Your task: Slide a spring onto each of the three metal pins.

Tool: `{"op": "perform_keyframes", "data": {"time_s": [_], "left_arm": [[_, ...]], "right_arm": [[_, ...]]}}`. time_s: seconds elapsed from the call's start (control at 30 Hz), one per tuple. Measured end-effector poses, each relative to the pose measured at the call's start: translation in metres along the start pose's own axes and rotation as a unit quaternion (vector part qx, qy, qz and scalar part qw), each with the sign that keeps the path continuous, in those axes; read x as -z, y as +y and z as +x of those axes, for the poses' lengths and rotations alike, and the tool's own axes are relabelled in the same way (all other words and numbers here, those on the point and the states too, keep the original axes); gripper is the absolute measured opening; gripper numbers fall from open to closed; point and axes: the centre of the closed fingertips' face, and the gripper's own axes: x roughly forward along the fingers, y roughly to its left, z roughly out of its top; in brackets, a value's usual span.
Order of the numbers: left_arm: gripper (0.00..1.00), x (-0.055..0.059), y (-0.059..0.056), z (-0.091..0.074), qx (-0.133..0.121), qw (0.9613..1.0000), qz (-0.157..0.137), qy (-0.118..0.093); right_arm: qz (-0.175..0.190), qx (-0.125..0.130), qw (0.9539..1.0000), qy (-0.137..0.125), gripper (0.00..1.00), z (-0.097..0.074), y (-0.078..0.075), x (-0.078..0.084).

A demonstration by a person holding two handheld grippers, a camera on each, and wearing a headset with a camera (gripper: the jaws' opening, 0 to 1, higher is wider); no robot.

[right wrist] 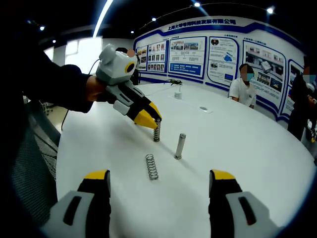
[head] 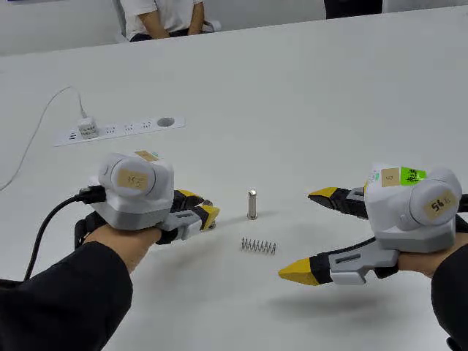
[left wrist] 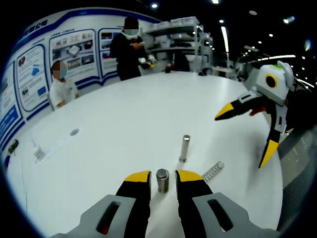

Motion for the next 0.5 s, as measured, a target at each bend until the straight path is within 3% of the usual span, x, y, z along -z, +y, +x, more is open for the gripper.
{"op": "perform_keyframes", "data": {"time_s": [0.5], "left_arm": [[0.22, -0.011, -0.003, -0.012, 0.001, 0.9998, 0.013, -0.017]], "right_arm": [[-0.003, -0.003, 1.0, 0.001, 0.83, 0.0, 0.002, 0.0]]}}
